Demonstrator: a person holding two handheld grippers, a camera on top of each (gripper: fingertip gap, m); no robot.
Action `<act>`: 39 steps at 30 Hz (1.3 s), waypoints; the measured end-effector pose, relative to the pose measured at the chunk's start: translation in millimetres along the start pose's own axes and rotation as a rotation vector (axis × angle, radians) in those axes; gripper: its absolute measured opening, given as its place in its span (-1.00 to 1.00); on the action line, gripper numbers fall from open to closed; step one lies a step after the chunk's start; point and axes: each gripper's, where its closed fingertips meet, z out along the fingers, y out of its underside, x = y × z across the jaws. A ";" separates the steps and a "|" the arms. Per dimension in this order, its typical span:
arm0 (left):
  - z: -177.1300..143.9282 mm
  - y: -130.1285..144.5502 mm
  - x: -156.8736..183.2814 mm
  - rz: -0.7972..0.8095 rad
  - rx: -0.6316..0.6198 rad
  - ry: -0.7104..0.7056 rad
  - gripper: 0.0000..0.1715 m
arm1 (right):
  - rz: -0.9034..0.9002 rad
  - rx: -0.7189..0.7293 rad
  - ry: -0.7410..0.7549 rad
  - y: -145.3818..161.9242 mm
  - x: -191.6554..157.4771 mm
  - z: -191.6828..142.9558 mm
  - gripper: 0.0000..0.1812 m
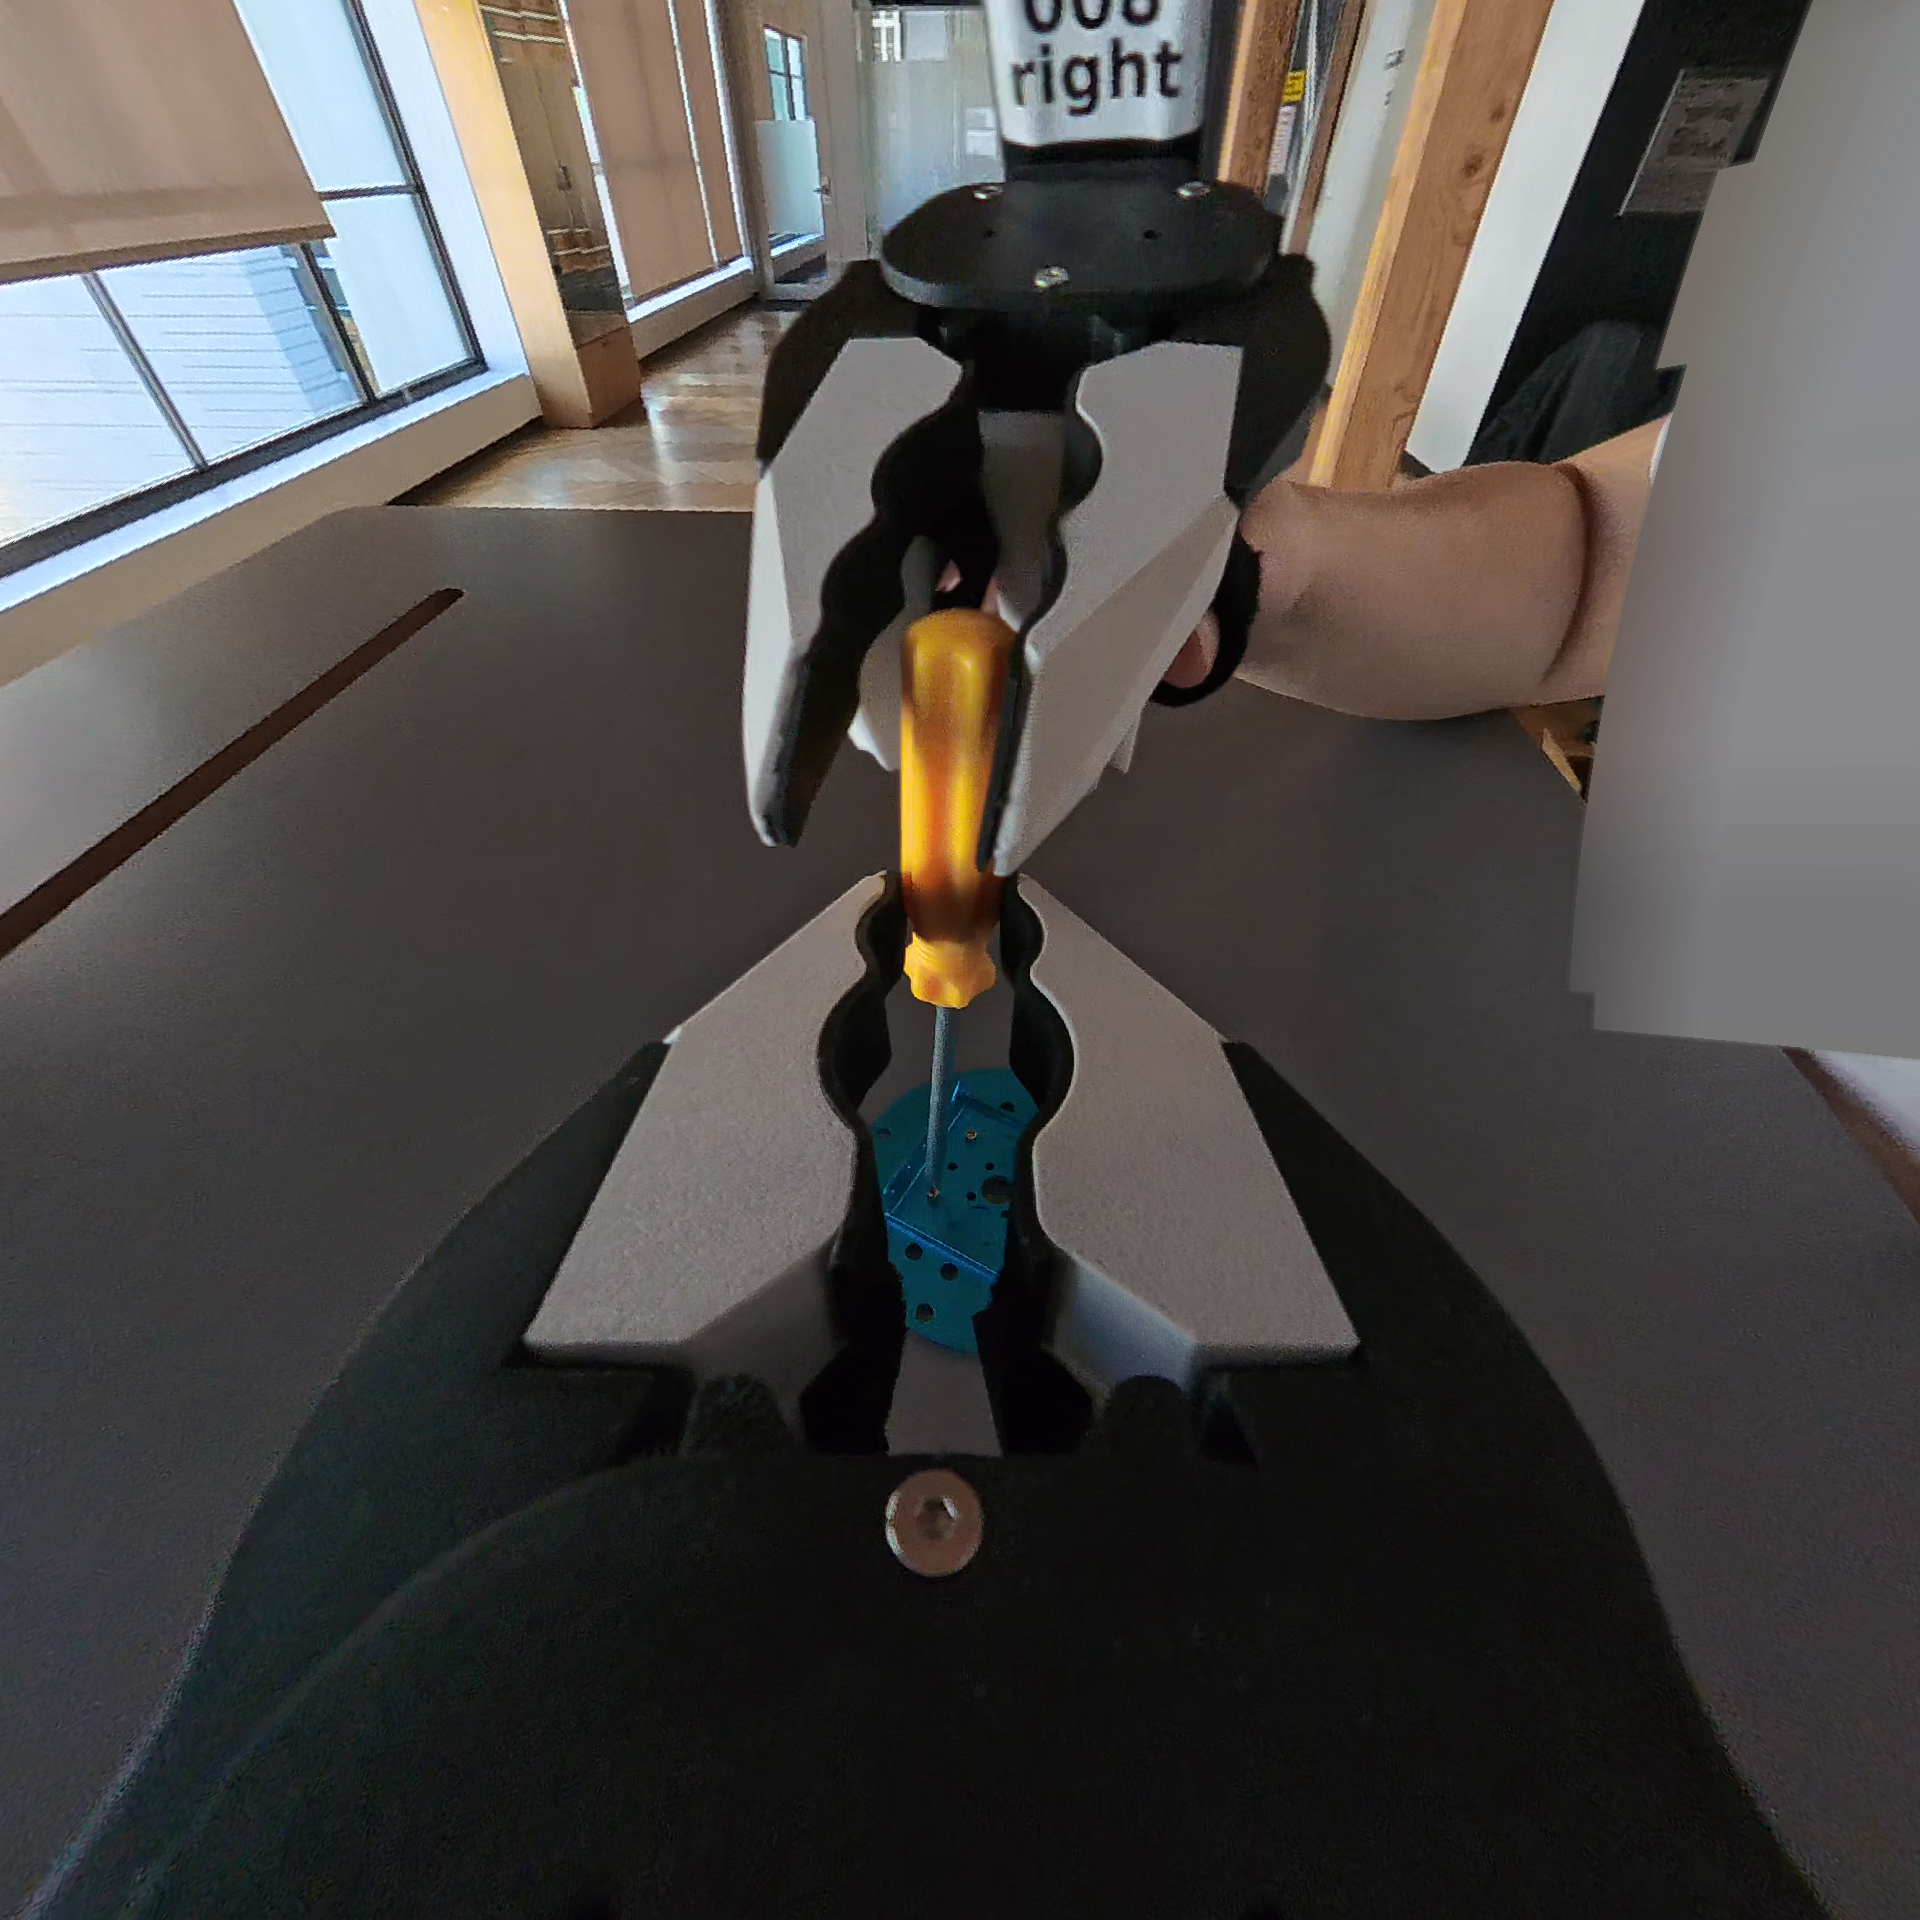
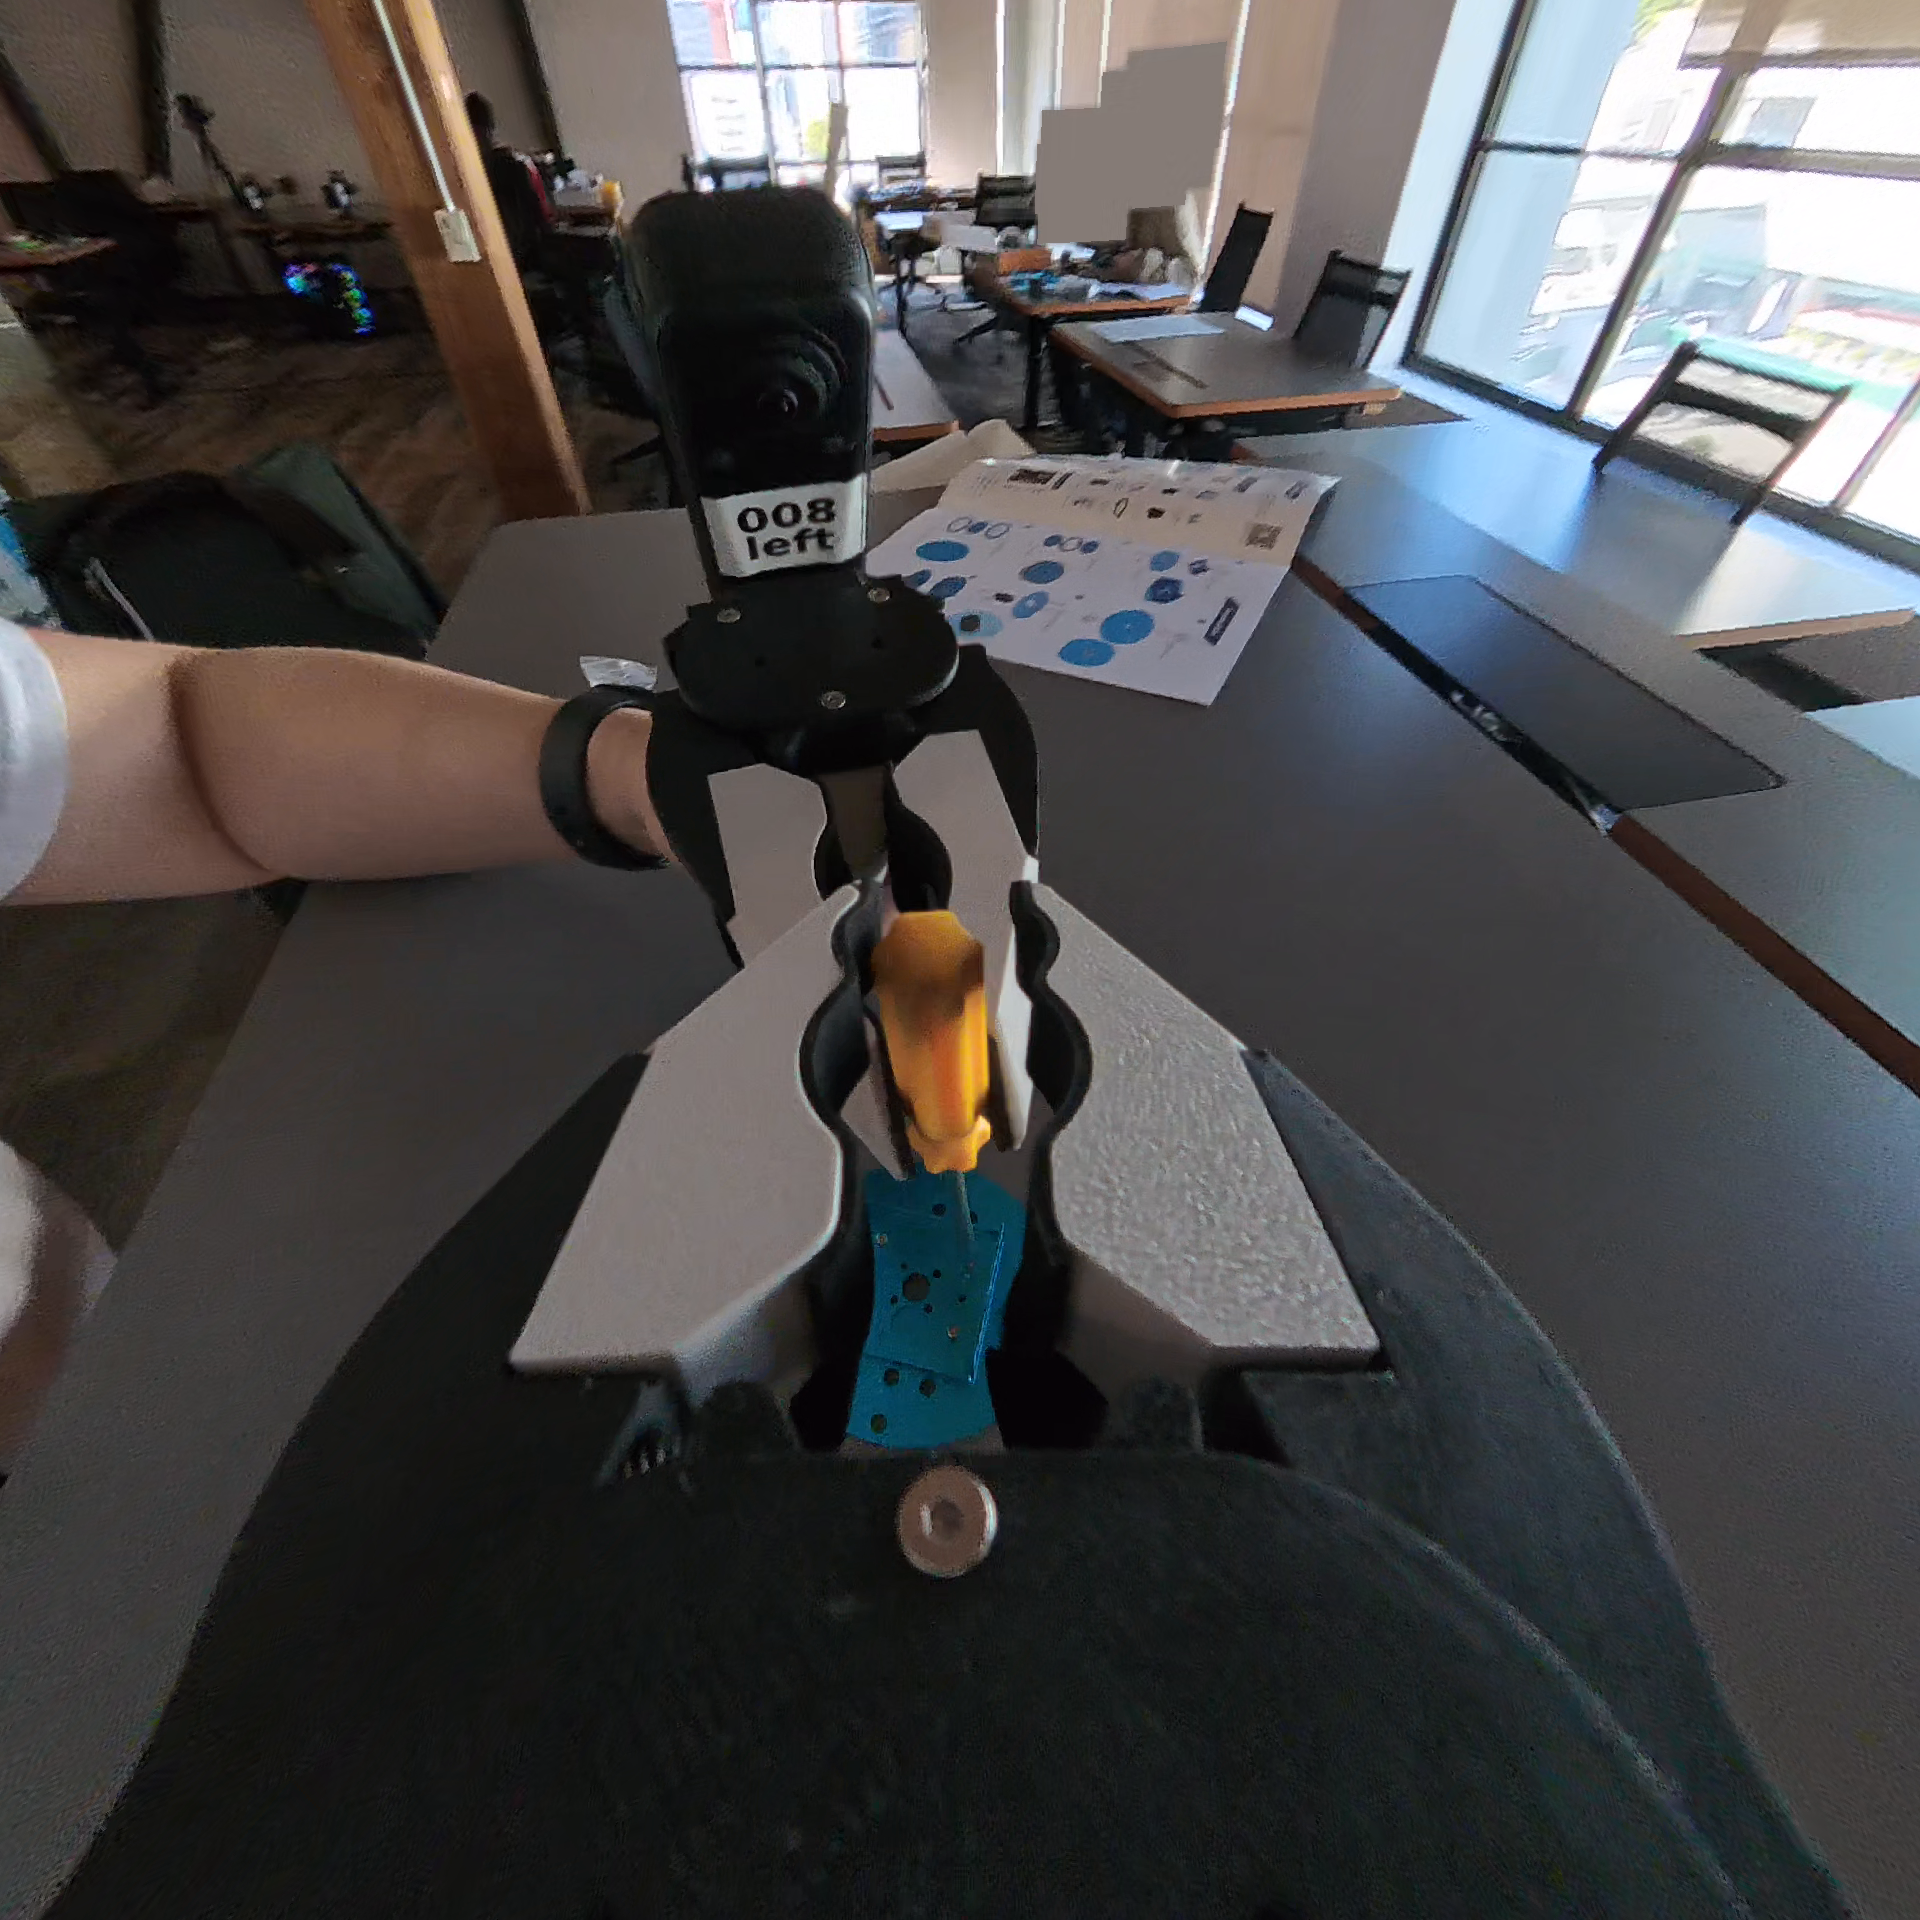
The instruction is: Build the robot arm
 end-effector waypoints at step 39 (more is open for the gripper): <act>10.1 2.0 1.5 0.044 0.001 -0.013 -0.80 | -0.221 -0.256 -0.021 -8.8 0.6 -7.7 -0.64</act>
